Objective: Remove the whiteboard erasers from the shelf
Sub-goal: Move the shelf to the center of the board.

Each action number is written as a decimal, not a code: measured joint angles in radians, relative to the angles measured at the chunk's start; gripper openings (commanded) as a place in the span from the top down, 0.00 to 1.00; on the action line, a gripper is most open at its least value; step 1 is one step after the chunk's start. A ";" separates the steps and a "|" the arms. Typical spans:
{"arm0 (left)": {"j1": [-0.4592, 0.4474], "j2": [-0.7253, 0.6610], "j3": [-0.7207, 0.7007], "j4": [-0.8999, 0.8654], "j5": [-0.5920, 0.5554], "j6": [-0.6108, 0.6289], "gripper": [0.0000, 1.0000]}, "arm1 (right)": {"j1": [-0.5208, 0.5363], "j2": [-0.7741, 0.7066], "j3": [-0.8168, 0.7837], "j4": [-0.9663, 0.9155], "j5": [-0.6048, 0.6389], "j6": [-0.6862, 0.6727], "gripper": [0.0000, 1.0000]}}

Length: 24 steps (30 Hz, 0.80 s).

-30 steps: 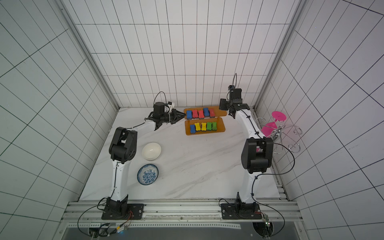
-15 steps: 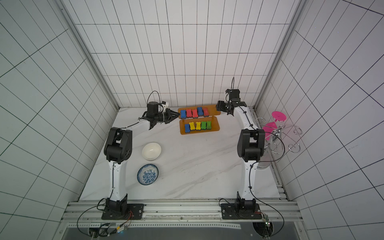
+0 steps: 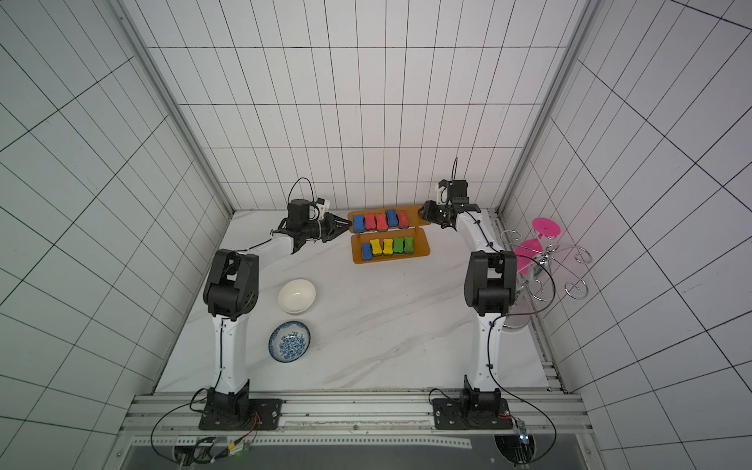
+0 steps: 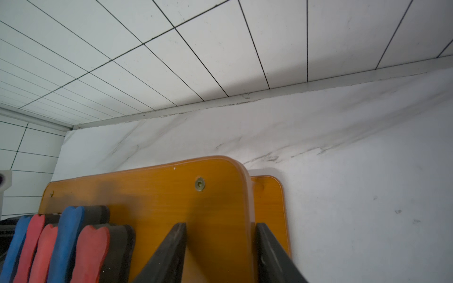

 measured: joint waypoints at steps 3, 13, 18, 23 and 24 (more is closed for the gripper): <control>0.003 -0.001 0.000 0.003 0.002 -0.002 0.84 | -0.002 -0.022 -0.028 0.012 0.004 0.011 0.69; 0.006 -0.040 -0.053 0.008 -0.007 -0.014 0.96 | 0.008 -0.127 -0.174 0.039 0.030 0.021 0.71; 0.004 -0.095 -0.125 0.007 -0.023 -0.014 0.98 | 0.023 -0.190 -0.256 0.044 0.056 0.024 0.72; -0.006 -0.171 -0.219 0.004 -0.046 -0.002 0.98 | 0.037 -0.280 -0.370 0.054 0.084 0.029 0.72; -0.010 -0.186 -0.240 0.004 -0.050 0.000 0.98 | 0.039 -0.301 -0.396 0.055 0.091 0.029 0.72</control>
